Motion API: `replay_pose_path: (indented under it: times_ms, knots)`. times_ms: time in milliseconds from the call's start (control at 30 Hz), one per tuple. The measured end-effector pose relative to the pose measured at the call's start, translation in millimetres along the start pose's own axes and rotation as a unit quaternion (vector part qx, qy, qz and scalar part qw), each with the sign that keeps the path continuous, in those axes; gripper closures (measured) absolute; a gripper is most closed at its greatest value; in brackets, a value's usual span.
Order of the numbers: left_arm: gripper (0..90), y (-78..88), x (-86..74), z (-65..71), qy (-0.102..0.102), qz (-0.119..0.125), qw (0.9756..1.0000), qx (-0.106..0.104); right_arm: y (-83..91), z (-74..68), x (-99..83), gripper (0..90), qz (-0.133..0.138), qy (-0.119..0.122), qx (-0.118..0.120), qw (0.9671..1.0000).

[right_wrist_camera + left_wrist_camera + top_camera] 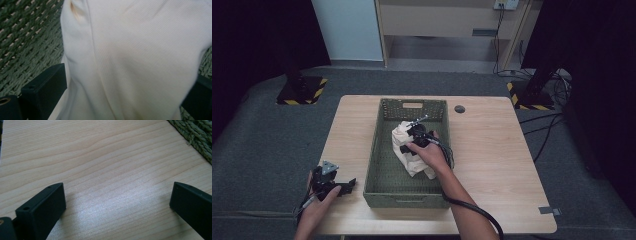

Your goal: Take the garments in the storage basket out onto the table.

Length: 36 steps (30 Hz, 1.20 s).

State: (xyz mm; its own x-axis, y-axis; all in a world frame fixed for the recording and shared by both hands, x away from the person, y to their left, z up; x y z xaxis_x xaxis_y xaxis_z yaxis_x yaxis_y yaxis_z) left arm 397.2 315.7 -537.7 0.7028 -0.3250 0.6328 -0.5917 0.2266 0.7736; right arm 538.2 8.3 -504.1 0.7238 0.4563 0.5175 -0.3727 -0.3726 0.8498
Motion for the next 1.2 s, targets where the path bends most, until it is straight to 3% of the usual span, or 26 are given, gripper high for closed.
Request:
replay_pose_path:
  times_ms: [300, 433, 600, 667, 867, 1200]
  knots:
    - [0.0, 0.0, 0.0, 0.0, 0.0, 0.0, 1.0, 0.0, -13.9, 1.2, -4.7, 4.4, -0.035, 0.008, -0.001, 0.9993]
    - [0.0, 0.0, 0.0, 0.0, 0.0, 0.0, 1.0, 0.0, -10.5, -0.2, -4.0, 18.9, -0.039, 0.022, -0.006, 0.999]
    - [0.0, 0.0, 0.0, 0.0, 0.0, 0.0, 1.0, 0.0, -1.4, 1.8, -2.3, 46.4, -0.04, 0.027, -0.005, 0.9988]
    - [0.0, 0.0, 0.0, -0.1, 0.0, 0.0, 1.0, 0.0, 3.6, 0.2, -0.8, 51.1, -0.031, 0.028, -0.006, 0.9991]
    - [0.0, -0.1, 0.1, -0.2, -0.001, 0.0, 1.0, -0.001, 18.8, -8.2, 3.8, 53.3, -0.016, 0.042, -0.014, 0.9989]
    - [0.0, -0.1, 0.1, -0.2, -0.001, 0.0, 1.0, -0.001, 38.7, -15.4, 7.6, 53.7, 0.0, 0.044, -0.02, 0.9988]
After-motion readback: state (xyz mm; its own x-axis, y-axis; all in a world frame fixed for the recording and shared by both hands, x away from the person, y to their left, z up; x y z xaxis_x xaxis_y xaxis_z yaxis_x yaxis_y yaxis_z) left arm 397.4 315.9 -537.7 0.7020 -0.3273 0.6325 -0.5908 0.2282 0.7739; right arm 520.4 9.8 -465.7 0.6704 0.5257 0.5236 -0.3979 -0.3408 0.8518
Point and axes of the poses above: each handheld gripper's, and its own axes: y roughly backward along the jaws, x roughly out of its top, z roughly to its right, the point moved 2 cm from there along -y, roughly forward along the jaws, and after that the axes turned 6 degrees about -z, right-handed, at the moved point
